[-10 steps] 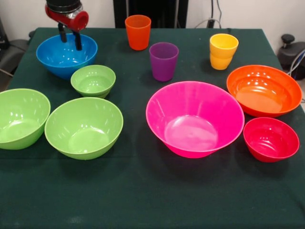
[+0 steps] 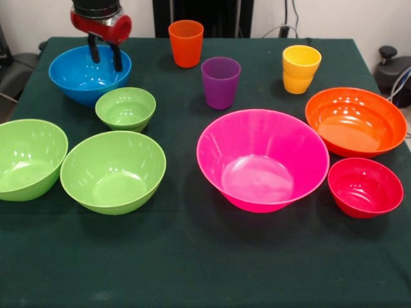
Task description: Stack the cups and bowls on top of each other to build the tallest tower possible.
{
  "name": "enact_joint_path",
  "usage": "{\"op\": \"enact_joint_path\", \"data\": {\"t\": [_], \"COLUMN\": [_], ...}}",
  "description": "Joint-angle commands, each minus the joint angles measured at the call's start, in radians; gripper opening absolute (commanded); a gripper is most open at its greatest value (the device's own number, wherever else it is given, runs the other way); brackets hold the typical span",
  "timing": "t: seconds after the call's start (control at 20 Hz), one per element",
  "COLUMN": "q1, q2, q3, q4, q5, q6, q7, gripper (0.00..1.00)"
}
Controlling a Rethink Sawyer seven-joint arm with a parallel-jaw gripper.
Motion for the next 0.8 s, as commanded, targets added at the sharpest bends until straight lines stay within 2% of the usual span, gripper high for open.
{"op": "enact_joint_path", "data": {"t": [0.05, 0.3, 0.8], "q1": [-0.009, -0.003, 0.033], "q2": [-0.026, -0.043, -0.002], "q3": [0.181, 0.212, 0.191], "q4": [0.060, 0.069, 0.043], "q5": [-0.079, -0.082, -0.137], "q6": [0.007, 0.027, 0.029], "q7": [-0.296, -0.281, -0.234], "gripper": [1.00, 1.00, 1.00]}}
